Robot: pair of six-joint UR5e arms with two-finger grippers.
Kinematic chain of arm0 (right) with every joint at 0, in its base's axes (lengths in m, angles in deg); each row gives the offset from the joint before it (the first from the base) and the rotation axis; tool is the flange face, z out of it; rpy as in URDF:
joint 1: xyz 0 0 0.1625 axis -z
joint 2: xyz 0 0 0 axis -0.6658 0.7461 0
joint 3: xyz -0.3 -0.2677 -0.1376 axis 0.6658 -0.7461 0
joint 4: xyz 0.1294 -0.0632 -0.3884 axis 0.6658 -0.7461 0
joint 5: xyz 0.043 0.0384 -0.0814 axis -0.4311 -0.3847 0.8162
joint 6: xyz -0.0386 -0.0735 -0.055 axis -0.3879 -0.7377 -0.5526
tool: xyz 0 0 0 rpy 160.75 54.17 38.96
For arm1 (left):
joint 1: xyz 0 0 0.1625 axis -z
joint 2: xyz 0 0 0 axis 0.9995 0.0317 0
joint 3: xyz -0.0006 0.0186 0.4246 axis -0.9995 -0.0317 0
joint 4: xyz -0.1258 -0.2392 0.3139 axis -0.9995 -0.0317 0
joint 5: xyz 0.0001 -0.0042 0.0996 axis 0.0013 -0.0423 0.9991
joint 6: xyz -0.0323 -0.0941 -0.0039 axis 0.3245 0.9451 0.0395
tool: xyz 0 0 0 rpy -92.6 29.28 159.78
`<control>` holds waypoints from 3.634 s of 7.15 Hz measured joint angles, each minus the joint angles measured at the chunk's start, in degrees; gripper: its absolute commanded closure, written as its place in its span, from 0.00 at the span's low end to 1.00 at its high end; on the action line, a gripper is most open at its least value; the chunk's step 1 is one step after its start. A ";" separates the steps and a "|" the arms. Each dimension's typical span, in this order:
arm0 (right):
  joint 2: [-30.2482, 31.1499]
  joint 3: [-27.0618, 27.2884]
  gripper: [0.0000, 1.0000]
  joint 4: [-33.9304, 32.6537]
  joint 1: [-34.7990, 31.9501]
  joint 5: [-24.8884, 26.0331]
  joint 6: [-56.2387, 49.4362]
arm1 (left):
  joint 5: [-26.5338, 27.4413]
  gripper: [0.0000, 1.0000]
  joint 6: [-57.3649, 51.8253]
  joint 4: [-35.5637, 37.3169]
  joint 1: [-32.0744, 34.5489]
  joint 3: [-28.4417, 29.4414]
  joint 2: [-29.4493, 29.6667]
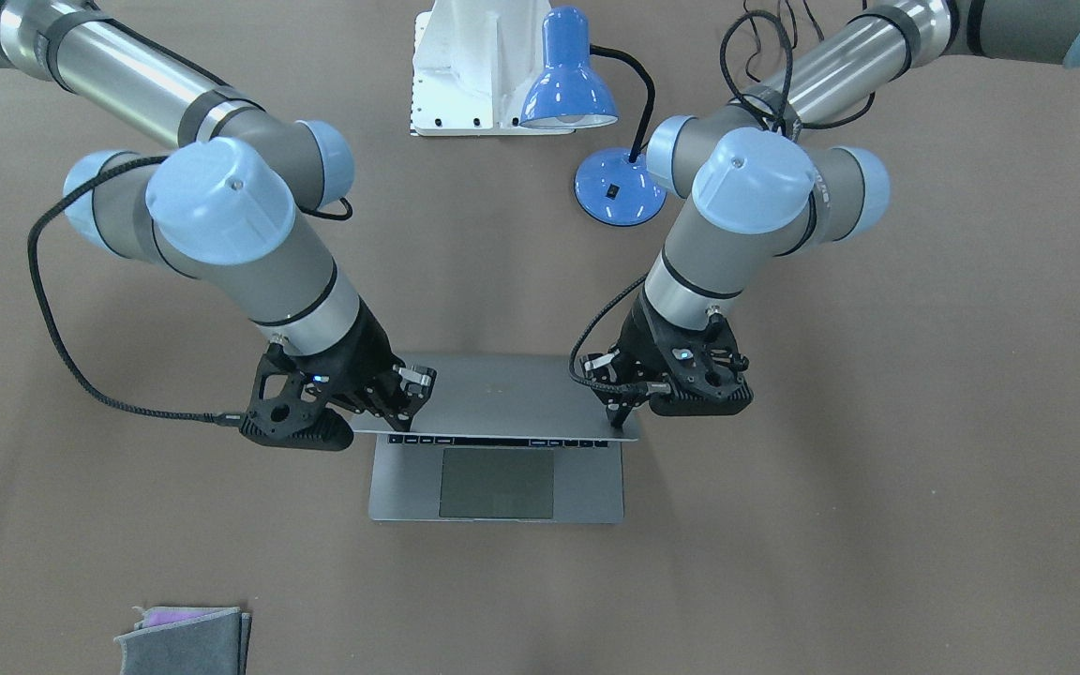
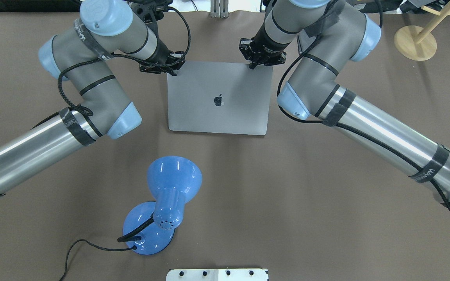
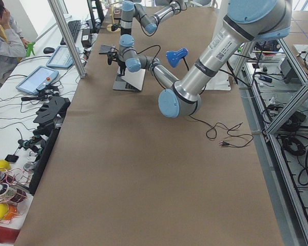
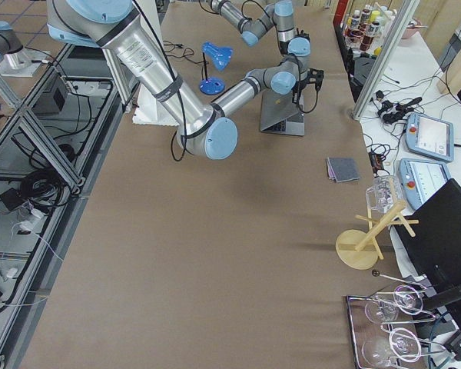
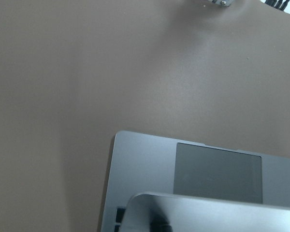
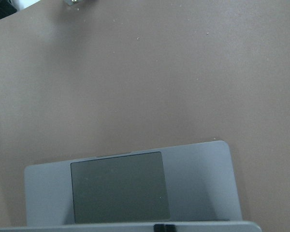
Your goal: Close laptop
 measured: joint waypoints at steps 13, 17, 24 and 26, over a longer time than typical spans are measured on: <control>5.73 -2.97 1.00 3.25 -11.28 -18.02 -7.08 | -15.76 1.00 -10.62 2.27 12.69 -0.21 -4.03; 31.91 18.04 1.00 -5.75 -27.48 -23.29 -35.72 | -22.32 0.02 -48.80 23.88 32.83 -24.16 -27.92; 46.05 26.53 0.00 -35.39 -43.00 -11.00 -82.78 | -18.31 0.02 -78.58 30.51 46.81 -22.88 -46.49; 47.24 27.02 0.00 -35.14 -42.90 -10.83 -82.93 | -18.19 0.02 -78.63 30.04 47.02 -22.92 -47.51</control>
